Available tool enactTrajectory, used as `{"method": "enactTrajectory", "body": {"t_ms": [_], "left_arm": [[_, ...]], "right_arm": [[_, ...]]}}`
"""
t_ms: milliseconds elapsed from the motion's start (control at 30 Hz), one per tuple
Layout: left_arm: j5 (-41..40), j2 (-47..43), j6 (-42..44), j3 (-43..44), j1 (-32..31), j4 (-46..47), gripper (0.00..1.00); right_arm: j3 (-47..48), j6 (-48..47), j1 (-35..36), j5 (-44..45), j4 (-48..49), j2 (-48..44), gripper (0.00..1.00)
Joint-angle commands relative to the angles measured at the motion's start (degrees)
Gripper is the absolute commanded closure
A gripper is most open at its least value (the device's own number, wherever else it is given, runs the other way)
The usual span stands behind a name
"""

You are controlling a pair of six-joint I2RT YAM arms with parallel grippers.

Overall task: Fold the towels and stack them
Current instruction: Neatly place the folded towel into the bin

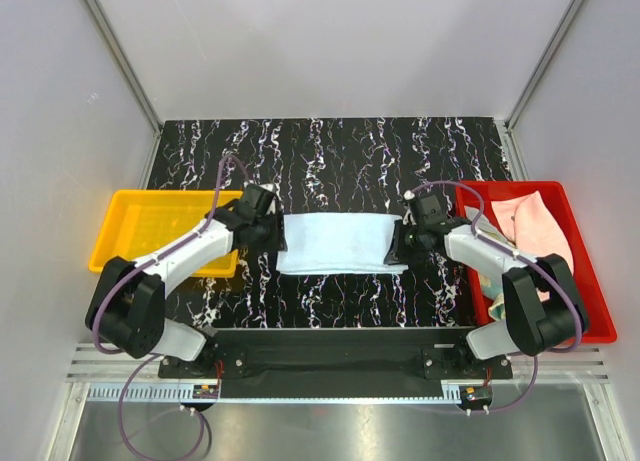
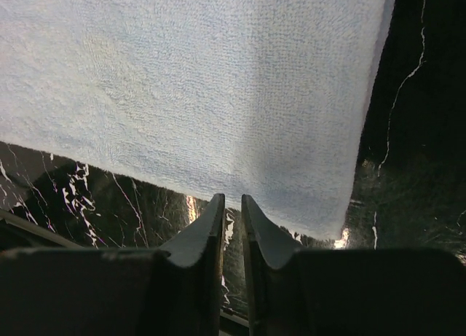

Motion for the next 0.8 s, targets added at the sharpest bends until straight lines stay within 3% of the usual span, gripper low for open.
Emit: {"method": "enactTrajectory", "body": {"t_ms": [0,300,533,767], "left_arm": [[2.03,0.78,0.53,2.33,2.8,2.01,0.5],[5.99,7.99,0.35,1.71,6.93,8.61,0.48],[8.8,12.04,0.8,3.12,8.43,9.94,0.47],[5.74,14.76,0.09,3.2,8.52,8.8,0.46]], "right_arm": [[1.36,-1.57,0.08,1.29,-2.0,-2.69,0.78],[-6.11,2.82,0.08,6.72,2.4,-2.6,0.78],[-7.7,5.29,0.08,7.97,2.05,-14.19,0.71],[-4.79,4.15,-0.01,7.27,-1.99,-20.97,0.61]]}}
